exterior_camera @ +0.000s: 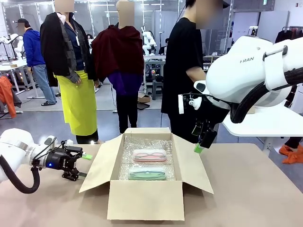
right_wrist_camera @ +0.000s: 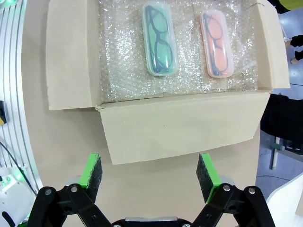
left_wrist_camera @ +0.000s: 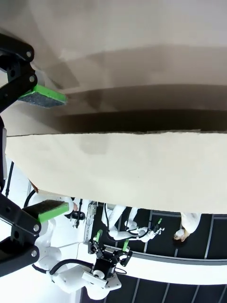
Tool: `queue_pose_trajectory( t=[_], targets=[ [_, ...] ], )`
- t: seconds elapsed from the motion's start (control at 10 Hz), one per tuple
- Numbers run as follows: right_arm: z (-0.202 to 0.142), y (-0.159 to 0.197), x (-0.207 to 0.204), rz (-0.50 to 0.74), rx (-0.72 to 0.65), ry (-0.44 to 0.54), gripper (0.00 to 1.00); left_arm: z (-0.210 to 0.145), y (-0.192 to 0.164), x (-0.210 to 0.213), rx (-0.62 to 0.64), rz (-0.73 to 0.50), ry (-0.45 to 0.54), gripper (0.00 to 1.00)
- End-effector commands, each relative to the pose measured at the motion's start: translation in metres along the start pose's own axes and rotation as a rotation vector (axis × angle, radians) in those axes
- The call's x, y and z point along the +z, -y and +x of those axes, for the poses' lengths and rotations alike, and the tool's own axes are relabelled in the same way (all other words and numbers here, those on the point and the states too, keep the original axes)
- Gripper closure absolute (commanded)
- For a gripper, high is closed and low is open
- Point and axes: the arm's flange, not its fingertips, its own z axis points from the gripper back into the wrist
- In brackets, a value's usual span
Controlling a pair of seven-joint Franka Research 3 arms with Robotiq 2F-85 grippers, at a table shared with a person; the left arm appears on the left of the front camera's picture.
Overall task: Pack the glasses set securely to prepare it for shipping.
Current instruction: Position the Package Box on the left side of the table.
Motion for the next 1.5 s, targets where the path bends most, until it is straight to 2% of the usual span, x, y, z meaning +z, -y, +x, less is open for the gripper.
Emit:
queue_pose_trajectory(
  t=[0.0, 0.3, 0.4, 0.5, 0.6, 0.7, 0.8, 1.4],
  targets=[
    [0.003, 0.000, 0.001, 0.003, -0.006, -0.009, 0.00, 0.000, 0.001, -0.007, 0.034, -0.063, 0.004, 0.00],
    [0.003, 0.000, 0.001, 0.003, -0.006, -0.009, 0.00, -0.014, 0.013, -0.012, 0.010, -0.108, -0.008, 0.00],
    [0.003, 0.000, 0.001, 0.003, -0.006, -0.009, 0.00, -0.021, 0.016, -0.013, 0.000, -0.114, -0.003, 0.27],
    [0.003, 0.000, 0.001, 0.003, -0.006, -0.009, 0.00, -0.026, 0.020, -0.015, -0.002, -0.127, 0.009, 0.38],
    [0.003, 0.000, 0.001, 0.003, -0.006, -0.009, 0.00, -0.026, 0.022, -0.014, -0.005, -0.141, 0.020, 0.86],
    [0.003, 0.000, 0.001, 0.003, -0.006, -0.009, 0.00, -0.027, 0.025, -0.012, -0.013, -0.146, 0.023, 0.97],
    [0.003, 0.000, 0.001, 0.003, -0.006, -0.009, 0.00, -0.025, 0.027, -0.009, -0.016, -0.148, 0.038, 1.00],
    [0.003, 0.000, 0.001, 0.003, -0.006, -0.009, 0.00, -0.028, 0.034, 0.003, -0.052, -0.155, 0.033, 1.00]
  ],
)
